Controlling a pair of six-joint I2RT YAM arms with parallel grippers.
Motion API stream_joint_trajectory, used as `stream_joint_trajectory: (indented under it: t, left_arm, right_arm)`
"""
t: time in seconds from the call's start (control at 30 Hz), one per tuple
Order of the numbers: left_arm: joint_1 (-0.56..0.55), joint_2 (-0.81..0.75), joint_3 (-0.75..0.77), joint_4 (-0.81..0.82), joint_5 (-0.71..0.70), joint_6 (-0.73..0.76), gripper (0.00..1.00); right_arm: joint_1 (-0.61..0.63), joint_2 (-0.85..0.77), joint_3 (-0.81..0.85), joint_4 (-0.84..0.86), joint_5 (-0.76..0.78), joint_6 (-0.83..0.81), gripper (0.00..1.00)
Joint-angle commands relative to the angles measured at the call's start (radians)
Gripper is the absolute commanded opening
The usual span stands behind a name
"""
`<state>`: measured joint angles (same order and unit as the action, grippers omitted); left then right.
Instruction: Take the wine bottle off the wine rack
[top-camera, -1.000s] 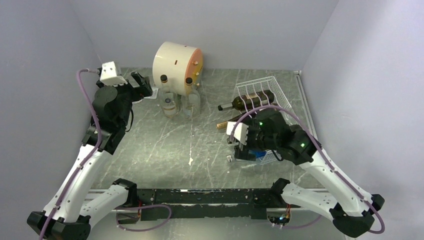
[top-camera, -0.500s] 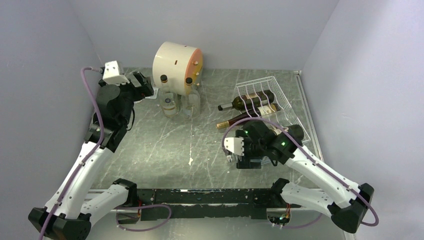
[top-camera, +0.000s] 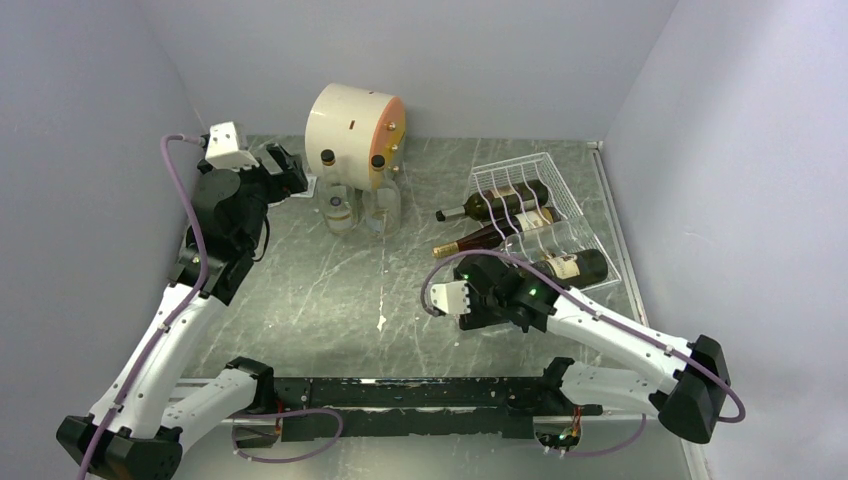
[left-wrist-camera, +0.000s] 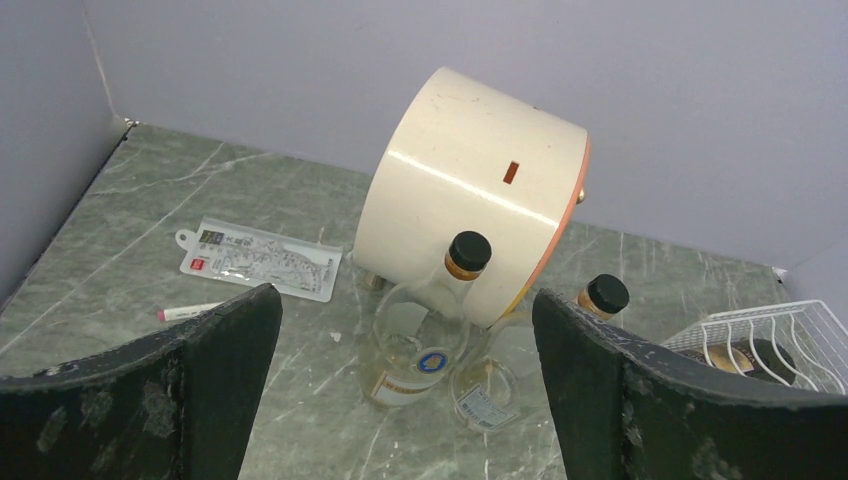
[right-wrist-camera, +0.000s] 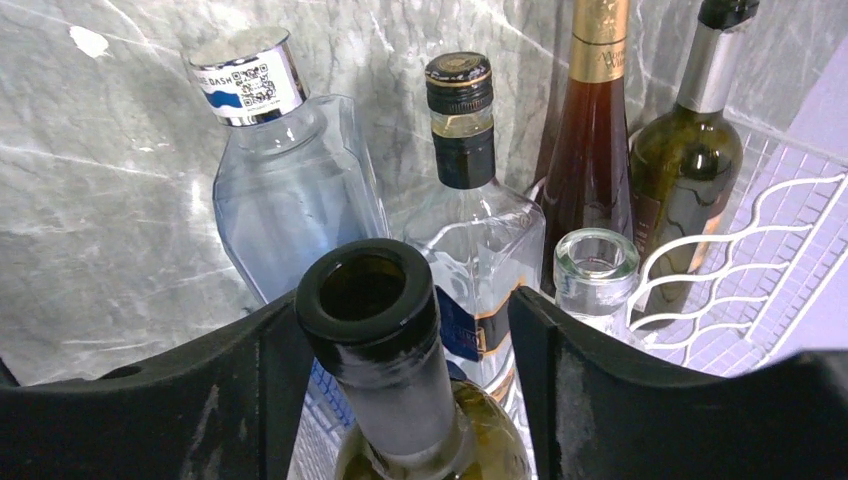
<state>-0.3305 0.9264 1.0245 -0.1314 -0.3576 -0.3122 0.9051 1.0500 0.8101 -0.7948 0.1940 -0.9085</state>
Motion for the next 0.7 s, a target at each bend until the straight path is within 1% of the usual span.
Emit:
stream_joint_trajectory:
  t: [0.0, 0.13, 0.33, 0.53, 0.67]
  left_arm:
    - [0.005, -0.015, 0.024, 0.01, 0.004, -0.012, 0.99]
    - [0.006, -0.012, 0.025, 0.01, 0.006, -0.011, 0.99]
    - [0.005, -0.012, 0.02, 0.015, 0.004, -0.01, 0.99]
    - [0.006, -0.006, 0.019, 0.015, 0.006, -0.009, 0.99]
    - [0.005, -0.004, 0.021, 0.015, 0.003, -0.009, 0.99]
  right_arm:
    - [0.029, -0.01, -0.039, 0.044, 0.094, -0.034, 0.7]
    - [0.044, -0.025, -0.07, 0.07, 0.141, -0.058, 0.66]
    - [0.057, -0.045, -0.101, 0.097, 0.171, -0.082, 0.56]
    - [0.063, -0.087, -0.097, 0.078, 0.178, -0.079, 0.4]
    - [0.065, -0.148, -0.09, 0.053, 0.188, -0.072, 0.29]
